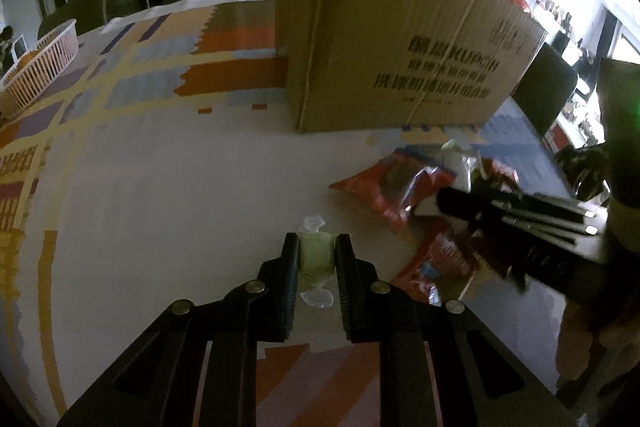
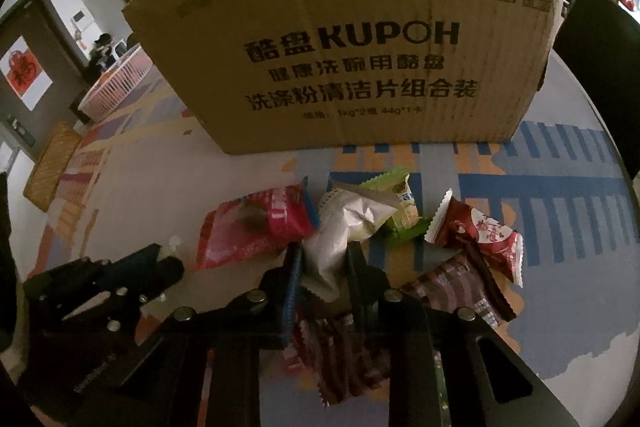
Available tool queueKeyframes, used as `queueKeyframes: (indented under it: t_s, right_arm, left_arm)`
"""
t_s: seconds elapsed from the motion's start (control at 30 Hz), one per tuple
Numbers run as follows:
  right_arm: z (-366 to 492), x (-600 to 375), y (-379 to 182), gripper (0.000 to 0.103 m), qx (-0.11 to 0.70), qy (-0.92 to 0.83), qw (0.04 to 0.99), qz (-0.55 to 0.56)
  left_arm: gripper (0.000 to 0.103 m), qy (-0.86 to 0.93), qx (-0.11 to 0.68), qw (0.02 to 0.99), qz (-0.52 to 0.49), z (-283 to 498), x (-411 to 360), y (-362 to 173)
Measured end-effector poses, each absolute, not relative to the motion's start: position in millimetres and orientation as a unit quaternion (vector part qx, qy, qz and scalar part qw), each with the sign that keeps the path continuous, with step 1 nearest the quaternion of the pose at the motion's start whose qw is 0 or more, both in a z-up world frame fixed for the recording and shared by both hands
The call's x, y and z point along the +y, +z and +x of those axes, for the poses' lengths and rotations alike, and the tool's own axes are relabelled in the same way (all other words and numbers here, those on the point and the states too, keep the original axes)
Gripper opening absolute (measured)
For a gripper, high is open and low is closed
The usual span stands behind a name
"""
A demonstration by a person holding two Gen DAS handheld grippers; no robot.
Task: Organize snacks
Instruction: 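Carry the clear candy and white packet into the box with both tools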
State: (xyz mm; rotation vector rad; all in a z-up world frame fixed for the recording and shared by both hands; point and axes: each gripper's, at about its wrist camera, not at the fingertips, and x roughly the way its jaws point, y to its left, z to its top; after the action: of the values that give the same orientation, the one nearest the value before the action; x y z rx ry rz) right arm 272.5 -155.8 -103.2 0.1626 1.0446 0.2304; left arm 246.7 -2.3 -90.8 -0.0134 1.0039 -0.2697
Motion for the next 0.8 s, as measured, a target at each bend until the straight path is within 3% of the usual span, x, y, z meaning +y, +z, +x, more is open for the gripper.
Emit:
queueKeyframes:
  t_s: [0.8]
  right_arm:
    - [228.1,-193.3,-27.3,0.022,0.408,0.125,0.9,0.089]
  left_arm:
    - [0.019,-0.165,0.404,0.899,-0.024,232.4,-35.2,-10.3]
